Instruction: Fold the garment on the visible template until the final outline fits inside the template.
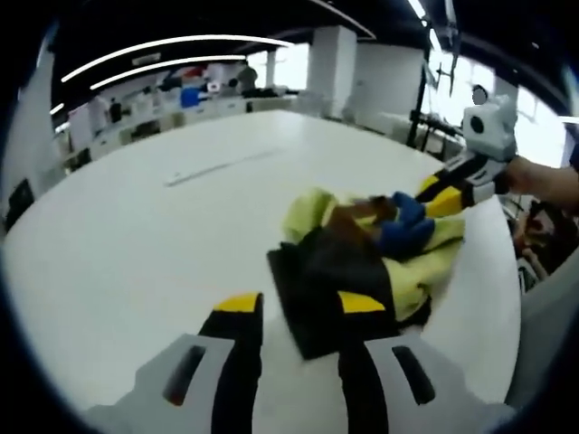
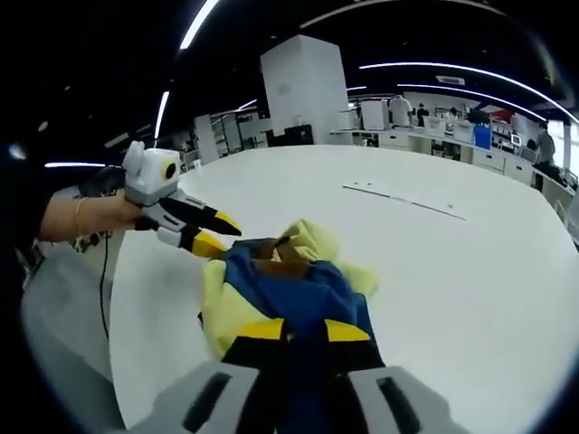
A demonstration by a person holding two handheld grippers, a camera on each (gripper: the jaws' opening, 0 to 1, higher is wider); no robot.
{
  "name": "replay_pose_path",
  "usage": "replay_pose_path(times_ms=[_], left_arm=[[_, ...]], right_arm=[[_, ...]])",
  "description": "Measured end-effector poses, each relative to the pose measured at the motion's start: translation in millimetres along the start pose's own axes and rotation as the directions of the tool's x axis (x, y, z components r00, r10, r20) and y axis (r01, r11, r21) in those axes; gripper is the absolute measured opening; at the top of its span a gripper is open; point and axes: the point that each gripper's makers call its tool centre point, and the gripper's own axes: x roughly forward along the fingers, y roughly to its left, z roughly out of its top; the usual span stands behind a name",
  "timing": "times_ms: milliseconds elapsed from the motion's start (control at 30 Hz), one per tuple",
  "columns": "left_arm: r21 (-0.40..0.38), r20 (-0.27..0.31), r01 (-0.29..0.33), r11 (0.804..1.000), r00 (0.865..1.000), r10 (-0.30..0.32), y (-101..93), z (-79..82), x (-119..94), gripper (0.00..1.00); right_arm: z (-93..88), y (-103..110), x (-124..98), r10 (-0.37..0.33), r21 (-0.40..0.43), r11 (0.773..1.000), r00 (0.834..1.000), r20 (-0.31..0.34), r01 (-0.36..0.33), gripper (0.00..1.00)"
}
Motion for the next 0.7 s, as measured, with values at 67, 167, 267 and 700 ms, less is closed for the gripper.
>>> replay_pose_path(times_ms=[67, 167, 267, 700], left_arm=[[0.016, -0.020, 0.023, 1.000, 1.000, -0.023, -4.4, -3.6, 4, 0.23], [0.035, -0.034, 0.045, 0.998, 0.998, -0.044, -9.0, -6.3, 8, 0.17], [0.033, -0.039, 0.055, 0.998, 0.998, -0.054, -10.0, -8.3, 11, 0.14], [0.111, -0.065, 0.058, 0.992, 0.997, -0.051, -10.5, -12.2, 18, 0.06]], right_arm=[[-0.6, -2, -1, -0.018, -0.005, 1.000, 1.000, 0.001, 0.018, 0.03], [-2.2, -3, 0, -0.027, 0.007, 1.000, 1.000, -0.003, 0.027, 0.00], [-2.0, -2, 1, -0.025, 0.011, 1.000, 1.000, -0.001, 0.025, 0.00], [-0.6, -4, 1, -0.040, 0.005, 0.999, 0.999, 0.005, 0.040, 0.00]])
